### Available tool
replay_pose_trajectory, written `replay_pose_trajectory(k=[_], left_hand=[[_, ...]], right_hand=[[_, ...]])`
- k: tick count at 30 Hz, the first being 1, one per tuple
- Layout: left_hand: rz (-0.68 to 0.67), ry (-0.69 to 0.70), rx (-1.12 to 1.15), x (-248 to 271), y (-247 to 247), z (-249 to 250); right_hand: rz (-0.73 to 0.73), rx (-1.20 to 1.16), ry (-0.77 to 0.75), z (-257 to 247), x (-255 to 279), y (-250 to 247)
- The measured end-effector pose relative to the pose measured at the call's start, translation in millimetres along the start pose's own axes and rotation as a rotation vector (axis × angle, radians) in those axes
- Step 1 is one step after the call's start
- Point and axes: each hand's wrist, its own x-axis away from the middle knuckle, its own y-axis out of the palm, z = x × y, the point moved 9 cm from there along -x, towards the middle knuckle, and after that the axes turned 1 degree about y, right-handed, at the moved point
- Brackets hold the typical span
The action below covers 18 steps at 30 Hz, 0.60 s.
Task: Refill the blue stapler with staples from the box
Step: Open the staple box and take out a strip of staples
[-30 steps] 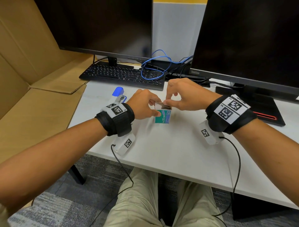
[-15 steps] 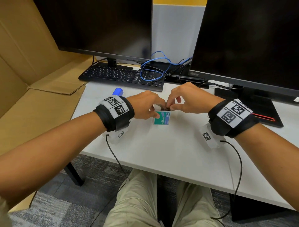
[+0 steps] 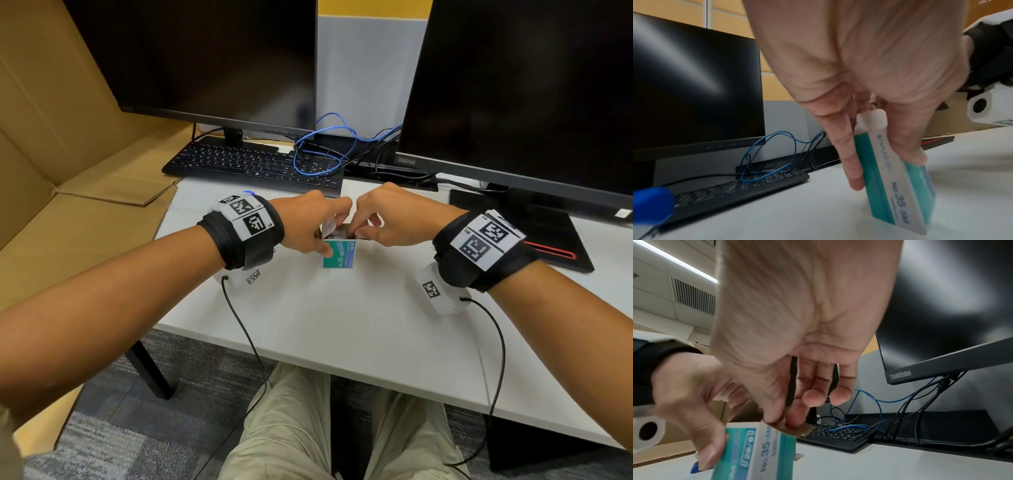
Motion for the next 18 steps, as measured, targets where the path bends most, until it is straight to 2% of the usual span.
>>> replay_pose_trajectory(k=[7, 14, 18], left_hand=[[0.121, -0.034, 0.224, 9.6, 0.7, -14.2], [0.296, -0.169, 0.414, 21.0, 5.2, -30.9], [0.293, -0.205, 0.439, 22.0, 9.1, -33.7]], right_hand=[[0.01, -0.031, 0.031, 3.0, -1.1, 2.1], [-0.007, -0.12, 0.082, 11.2, -6.5, 6.2], [0.005, -0.136, 0.041, 3.3, -15.4, 1.2]])
